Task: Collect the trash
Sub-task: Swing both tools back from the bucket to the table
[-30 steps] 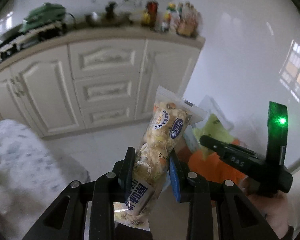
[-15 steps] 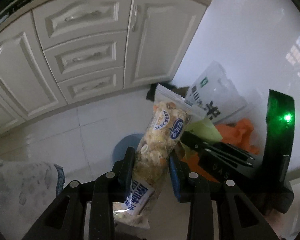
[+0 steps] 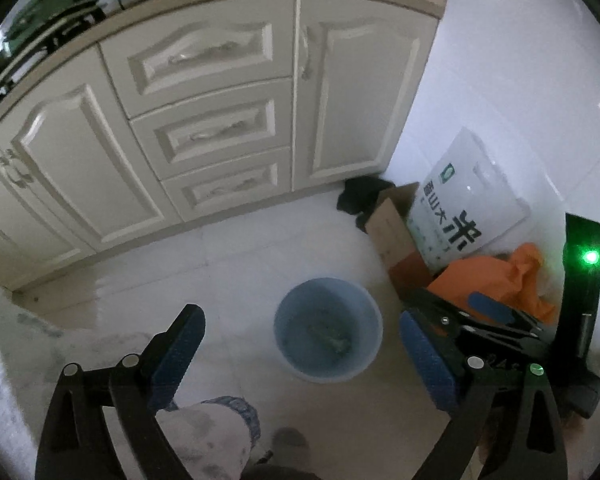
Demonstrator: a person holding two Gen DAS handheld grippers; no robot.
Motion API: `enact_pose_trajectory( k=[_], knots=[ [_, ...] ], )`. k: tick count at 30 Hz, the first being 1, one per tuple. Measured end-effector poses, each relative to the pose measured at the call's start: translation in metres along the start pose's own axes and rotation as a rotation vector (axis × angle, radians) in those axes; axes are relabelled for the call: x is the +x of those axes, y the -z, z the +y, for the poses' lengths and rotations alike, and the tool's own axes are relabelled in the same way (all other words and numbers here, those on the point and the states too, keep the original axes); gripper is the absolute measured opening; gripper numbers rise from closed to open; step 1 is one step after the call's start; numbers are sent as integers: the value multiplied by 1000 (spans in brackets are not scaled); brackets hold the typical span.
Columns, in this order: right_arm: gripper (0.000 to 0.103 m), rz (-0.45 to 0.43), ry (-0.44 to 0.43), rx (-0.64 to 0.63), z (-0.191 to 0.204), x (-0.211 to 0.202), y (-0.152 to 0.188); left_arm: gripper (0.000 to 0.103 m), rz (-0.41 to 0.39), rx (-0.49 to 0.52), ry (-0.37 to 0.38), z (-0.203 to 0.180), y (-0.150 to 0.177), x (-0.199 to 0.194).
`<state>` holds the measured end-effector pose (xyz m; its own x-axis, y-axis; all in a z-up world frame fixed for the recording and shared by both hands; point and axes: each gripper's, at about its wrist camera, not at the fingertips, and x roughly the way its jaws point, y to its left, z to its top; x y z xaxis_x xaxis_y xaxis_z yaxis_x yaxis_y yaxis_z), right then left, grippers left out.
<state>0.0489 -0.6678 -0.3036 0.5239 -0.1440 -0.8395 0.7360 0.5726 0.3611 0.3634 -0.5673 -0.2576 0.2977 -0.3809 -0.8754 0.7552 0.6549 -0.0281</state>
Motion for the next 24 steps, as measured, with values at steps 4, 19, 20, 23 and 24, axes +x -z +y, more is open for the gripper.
enact_pose_trajectory(
  k=[4,19,20,23,24],
  knots=[
    [103,-35,-5,7,9,-27,9,96,-64,-10,-9,4,24,-52],
    [103,-202,-101,-175,131,-153,43,102,-417,-95,-69,57,137,-274],
    [103,-215,-111,-197,144,-163,47,102,-432,-95,-81,59,147,-290],
    [103,-256,-157,-262,184,-189,60,102,-492,-128,-119,70,170,-322],
    [103,-264,-170,-280,194,-195,64,102,-509,-142,-135,74,178,-332]
  ],
)
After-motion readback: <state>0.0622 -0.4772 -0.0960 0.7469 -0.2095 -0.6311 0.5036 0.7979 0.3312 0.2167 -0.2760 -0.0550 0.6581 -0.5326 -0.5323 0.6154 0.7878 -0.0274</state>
